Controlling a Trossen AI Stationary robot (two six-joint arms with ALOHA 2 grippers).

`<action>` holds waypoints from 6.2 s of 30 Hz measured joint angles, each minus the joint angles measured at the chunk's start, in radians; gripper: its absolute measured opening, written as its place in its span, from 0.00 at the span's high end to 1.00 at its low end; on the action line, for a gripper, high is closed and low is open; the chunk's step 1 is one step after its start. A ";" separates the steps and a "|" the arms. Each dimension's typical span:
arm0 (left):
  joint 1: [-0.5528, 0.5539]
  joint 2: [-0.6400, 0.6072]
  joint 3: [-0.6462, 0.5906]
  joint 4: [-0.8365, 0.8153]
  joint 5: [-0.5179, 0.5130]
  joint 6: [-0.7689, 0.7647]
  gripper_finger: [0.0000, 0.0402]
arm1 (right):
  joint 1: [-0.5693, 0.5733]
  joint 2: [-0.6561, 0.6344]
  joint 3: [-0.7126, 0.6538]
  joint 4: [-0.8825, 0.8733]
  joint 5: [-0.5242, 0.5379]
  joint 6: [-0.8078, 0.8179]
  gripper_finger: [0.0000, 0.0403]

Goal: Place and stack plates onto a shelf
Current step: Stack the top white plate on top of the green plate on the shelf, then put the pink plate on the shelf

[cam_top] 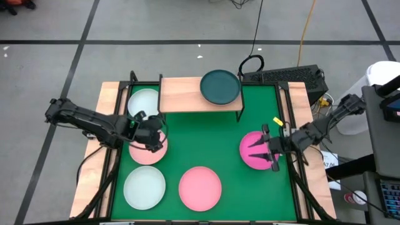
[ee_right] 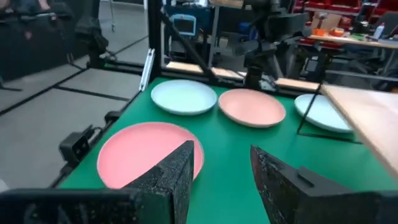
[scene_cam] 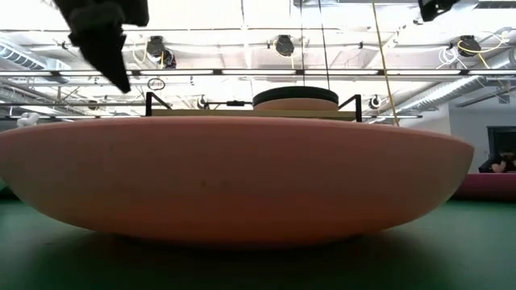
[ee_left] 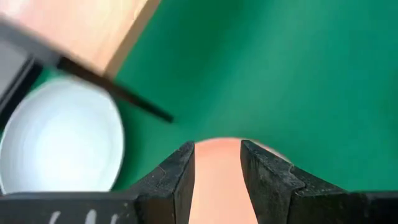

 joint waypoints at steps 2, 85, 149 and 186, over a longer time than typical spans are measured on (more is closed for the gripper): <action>0.001 0.000 -0.030 -0.029 0.005 -0.036 0.66 | 0.027 0.001 -0.011 -0.002 0.024 0.012 0.65; 0.492 -0.100 -0.102 0.140 -0.126 -0.010 0.97 | 0.082 0.002 -0.016 -0.009 0.046 -0.001 0.65; 0.434 0.650 0.681 0.634 0.288 1.077 0.80 | 0.081 0.002 -0.016 -0.035 0.047 0.012 0.65; 0.082 -0.029 -0.038 1.226 0.049 0.784 0.80 | 0.081 0.012 -0.029 -0.083 0.070 0.108 0.65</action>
